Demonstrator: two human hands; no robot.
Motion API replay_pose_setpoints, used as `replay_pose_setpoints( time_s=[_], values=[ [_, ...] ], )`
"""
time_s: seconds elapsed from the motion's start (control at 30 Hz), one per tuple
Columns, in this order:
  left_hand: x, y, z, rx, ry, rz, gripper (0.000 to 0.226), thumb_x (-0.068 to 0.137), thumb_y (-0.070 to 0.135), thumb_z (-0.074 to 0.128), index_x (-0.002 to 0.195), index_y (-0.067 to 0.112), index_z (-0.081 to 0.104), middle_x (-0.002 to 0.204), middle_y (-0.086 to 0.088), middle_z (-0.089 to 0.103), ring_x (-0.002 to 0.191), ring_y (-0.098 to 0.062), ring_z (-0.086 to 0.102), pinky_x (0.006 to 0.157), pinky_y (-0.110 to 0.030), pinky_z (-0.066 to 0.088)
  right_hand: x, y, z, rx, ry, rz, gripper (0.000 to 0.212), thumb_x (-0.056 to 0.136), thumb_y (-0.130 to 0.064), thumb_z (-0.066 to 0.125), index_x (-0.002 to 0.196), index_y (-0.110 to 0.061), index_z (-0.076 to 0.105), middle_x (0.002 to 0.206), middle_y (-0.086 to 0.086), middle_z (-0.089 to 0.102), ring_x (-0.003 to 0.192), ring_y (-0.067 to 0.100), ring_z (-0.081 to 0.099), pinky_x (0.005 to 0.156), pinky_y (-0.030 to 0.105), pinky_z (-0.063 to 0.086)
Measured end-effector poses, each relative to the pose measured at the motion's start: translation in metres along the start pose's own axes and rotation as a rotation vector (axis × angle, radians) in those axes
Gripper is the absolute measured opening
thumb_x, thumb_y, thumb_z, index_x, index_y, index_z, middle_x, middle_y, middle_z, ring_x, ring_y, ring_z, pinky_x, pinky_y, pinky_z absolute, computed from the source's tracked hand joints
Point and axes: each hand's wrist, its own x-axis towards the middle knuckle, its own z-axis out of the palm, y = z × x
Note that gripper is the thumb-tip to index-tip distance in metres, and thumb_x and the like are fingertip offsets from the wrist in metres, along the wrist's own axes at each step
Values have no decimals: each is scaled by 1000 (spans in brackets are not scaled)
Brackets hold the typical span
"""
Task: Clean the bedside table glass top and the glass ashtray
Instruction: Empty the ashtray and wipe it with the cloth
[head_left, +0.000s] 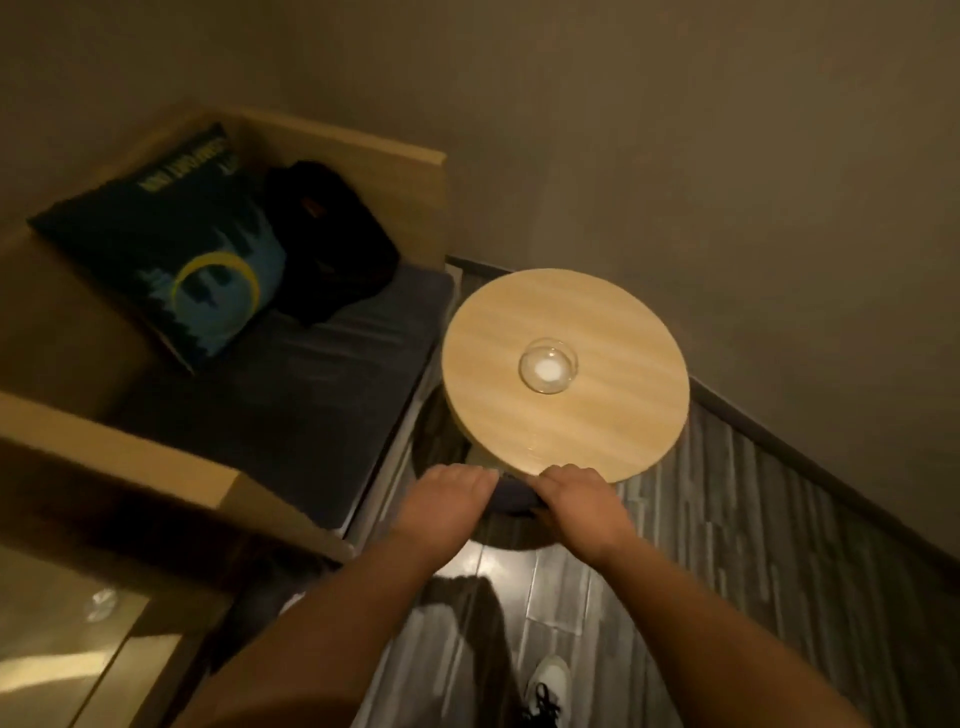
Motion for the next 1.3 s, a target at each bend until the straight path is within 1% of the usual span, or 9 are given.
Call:
replay_pose_setpoints(
  time_s=[0.17,0.37,0.6,0.7,0.8,0.93,1.07,1.17,1.3],
  values=[
    [106,49,25,-24,-9,37,44,89,19,54,132,19,45,121,-2,58,109,-25,54,92,-36,38,1,122,23,49,12,57,27,81,-26,64,108,-28,64,87,-2,65,79,24,59,67,34,42],
    [194,64,63,21,-16,64,45,84,16,60,127,21,46,117,0,59,99,-23,56,83,-35,41,27,202,55,49,30,73,27,80,-22,66,107,-22,64,87,1,66,78,26,59,66,35,43],
    [245,45,112,79,44,50,56,95,22,45,146,20,25,151,-1,36,131,-25,38,102,-40,34,67,235,108,36,109,129,32,76,-22,72,106,-14,66,86,4,66,74,29,58,64,36,43],
    [247,36,132,75,-4,53,61,97,40,43,150,17,21,156,-5,28,139,-30,31,109,-47,30,74,237,125,70,77,187,31,83,-31,64,109,-15,63,95,5,65,82,28,56,69,37,42],
    [243,32,142,57,42,88,71,92,55,47,147,13,30,152,-9,36,137,-33,36,108,-55,30,71,232,124,112,94,202,44,84,-43,56,118,-15,58,109,5,61,96,28,56,81,38,43],
    [243,32,140,41,29,97,80,85,54,56,147,10,28,153,-11,34,138,-32,34,109,-55,27,71,219,110,83,116,148,66,88,-56,48,138,-12,44,137,12,49,121,31,46,103,48,37],
    [235,18,136,-24,75,97,65,86,46,53,139,10,43,146,-13,44,134,-31,41,107,-52,35,84,201,104,22,-12,36,54,93,-50,37,139,-22,41,129,10,55,103,31,57,84,43,48],
    [229,-2,131,-176,186,8,50,86,39,43,125,13,59,135,-11,56,125,-29,51,104,-50,39,91,197,108,13,-51,84,48,92,-43,43,138,-26,42,122,8,60,96,32,57,75,42,51],
    [242,-41,109,-427,263,-230,46,96,41,39,133,17,51,132,-6,55,119,-23,51,102,-38,37,94,197,113,28,2,105,46,89,-36,58,132,-24,48,112,8,63,87,32,56,65,39,50]
  ],
)
